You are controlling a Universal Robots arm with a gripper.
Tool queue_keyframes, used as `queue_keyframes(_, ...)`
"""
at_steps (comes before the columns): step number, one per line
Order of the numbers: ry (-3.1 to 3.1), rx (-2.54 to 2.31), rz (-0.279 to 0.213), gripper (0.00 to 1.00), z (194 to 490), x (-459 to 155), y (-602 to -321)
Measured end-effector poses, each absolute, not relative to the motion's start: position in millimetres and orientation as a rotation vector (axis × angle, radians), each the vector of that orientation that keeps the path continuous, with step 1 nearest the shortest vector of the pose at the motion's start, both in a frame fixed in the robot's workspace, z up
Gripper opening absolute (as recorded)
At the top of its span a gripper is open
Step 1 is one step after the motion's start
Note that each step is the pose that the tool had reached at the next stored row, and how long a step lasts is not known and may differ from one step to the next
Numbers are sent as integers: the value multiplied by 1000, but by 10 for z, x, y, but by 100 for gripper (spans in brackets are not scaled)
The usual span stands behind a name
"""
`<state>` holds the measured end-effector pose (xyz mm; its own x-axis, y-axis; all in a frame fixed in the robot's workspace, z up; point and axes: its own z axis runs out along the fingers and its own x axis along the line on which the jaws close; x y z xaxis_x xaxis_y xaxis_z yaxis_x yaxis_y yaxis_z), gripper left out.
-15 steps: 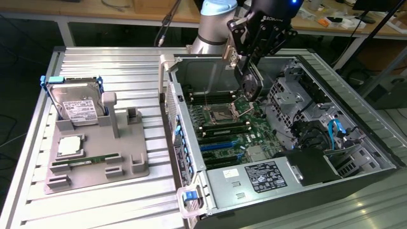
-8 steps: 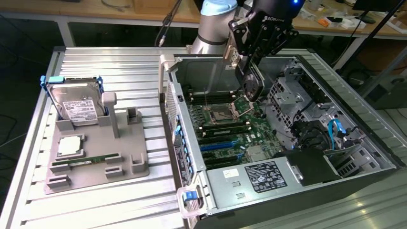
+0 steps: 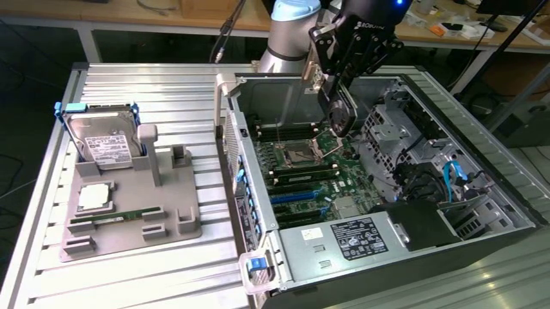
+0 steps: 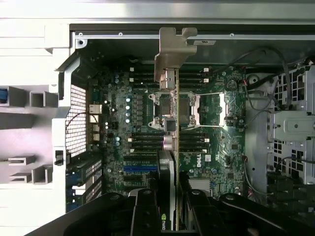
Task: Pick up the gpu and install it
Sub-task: 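Insert the gpu into the slot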
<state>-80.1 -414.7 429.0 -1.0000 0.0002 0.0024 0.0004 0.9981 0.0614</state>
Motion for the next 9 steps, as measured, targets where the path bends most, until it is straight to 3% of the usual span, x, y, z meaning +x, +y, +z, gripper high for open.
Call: queue_keyframes(9,-3129,178,-96,27,4290,-801,-4147)
